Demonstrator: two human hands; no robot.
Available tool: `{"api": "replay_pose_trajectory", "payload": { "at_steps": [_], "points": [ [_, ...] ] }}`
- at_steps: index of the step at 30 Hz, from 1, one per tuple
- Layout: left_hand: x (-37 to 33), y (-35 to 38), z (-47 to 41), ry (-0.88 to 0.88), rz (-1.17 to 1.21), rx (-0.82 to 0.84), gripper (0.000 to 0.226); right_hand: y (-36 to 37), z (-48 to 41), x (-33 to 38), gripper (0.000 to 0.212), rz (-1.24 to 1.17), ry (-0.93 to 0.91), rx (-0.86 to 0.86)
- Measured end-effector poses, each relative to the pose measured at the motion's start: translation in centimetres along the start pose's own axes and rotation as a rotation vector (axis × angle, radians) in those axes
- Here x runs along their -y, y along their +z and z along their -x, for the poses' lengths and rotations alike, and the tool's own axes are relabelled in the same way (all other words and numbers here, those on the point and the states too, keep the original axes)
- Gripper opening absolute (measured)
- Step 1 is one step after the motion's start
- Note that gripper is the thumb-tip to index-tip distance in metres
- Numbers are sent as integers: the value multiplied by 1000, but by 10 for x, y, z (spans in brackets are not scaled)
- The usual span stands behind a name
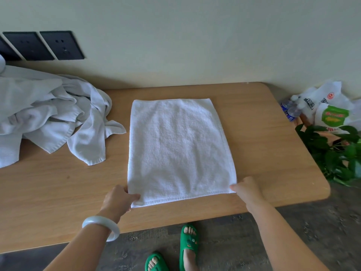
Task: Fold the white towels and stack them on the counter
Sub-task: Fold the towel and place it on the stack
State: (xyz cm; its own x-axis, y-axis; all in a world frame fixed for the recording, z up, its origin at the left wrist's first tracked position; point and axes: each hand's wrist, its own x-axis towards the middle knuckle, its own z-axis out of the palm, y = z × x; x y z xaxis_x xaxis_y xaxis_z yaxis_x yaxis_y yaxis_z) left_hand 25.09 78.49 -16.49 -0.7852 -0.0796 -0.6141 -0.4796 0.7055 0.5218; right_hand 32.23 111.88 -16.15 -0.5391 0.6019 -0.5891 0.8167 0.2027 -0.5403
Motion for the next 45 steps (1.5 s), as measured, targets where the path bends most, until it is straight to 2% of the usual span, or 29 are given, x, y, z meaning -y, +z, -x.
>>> {"api": "replay_pose_trajectory", "payload": {
  "at_steps": [1, 3, 8, 12, 14, 16, 17, 18, 20, 21, 23, 25, 30, 32, 34, 36, 37, 39, 40, 42, 45],
  "points": [
    [0, 0, 0, -3, 5, 2, 11, 4, 0, -1, 22, 51, -17, -22],
    [0, -2, 1, -9, 8, 6, 11, 11, -3, -3, 23, 99, -44, -45],
    [6, -7, 3, 16, -31, -34, 16, -6, -14, -5, 17, 23, 18, -10],
    [6, 6, 10, 53, -88, -70, 25, -15, -12, -5, 13, 19, 21, -73],
    [5, 12, 10, 86, -141, -66, 20, -10, -4, 2, 16, 154, -62, -170],
    [1, 10, 11, 129, -254, -82, 27, 4, 8, 11, 29, 367, -245, -387],
    [0, 9, 8, 207, -348, -143, 37, 15, 17, 17, 35, 445, -368, -461],
    [-3, 8, 4, 332, -448, -226, 47, 30, 25, 23, 42, 475, -488, -460],
    [-12, 7, -8, 604, -613, -313, 72, 63, 39, 29, 58, 515, -643, -300],
    [-17, 6, -18, 713, -712, -288, 82, 77, 41, 29, 63, 580, -664, -220],
    [-24, 4, -44, 819, -897, -176, 83, 92, 35, 19, 67, 708, -565, -125],
    [-22, 0, -62, 810, -960, -89, 87, 91, 25, 7, 70, 760, -461, -63],
    [0, 34, -28, 774, -896, -205, 70, 44, -28, 25, 66, 837, -549, 92],
    [-5, 64, 4, 795, -846, -115, 67, 21, -56, 55, 68, 980, -474, 47],
    [-13, 89, 26, 931, -818, -95, 58, 11, -63, 83, 66, 1048, -427, -131],
    [-26, 96, 31, 956, -795, -98, 52, 25, -49, 94, 62, 894, -572, -304],
    [-31, 94, 25, 926, -792, -126, 52, 39, -37, 91, 60, 806, -679, -322],
    [-27, 80, 4, 857, -805, -180, 56, 69, -11, 67, 57, 740, -860, -274],
    [-21, 70, -8, 832, -823, -192, 57, 79, -3, 50, 57, 766, -869, -215],
    [-5, 49, -32, 795, -866, -217, 60, 84, 2, 17, 69, 818, -720, -96],
    [12, 35, -41, 767, -879, -227, 64, 75, -20, -2, 68, 840, -649, -129]
  ]
}}
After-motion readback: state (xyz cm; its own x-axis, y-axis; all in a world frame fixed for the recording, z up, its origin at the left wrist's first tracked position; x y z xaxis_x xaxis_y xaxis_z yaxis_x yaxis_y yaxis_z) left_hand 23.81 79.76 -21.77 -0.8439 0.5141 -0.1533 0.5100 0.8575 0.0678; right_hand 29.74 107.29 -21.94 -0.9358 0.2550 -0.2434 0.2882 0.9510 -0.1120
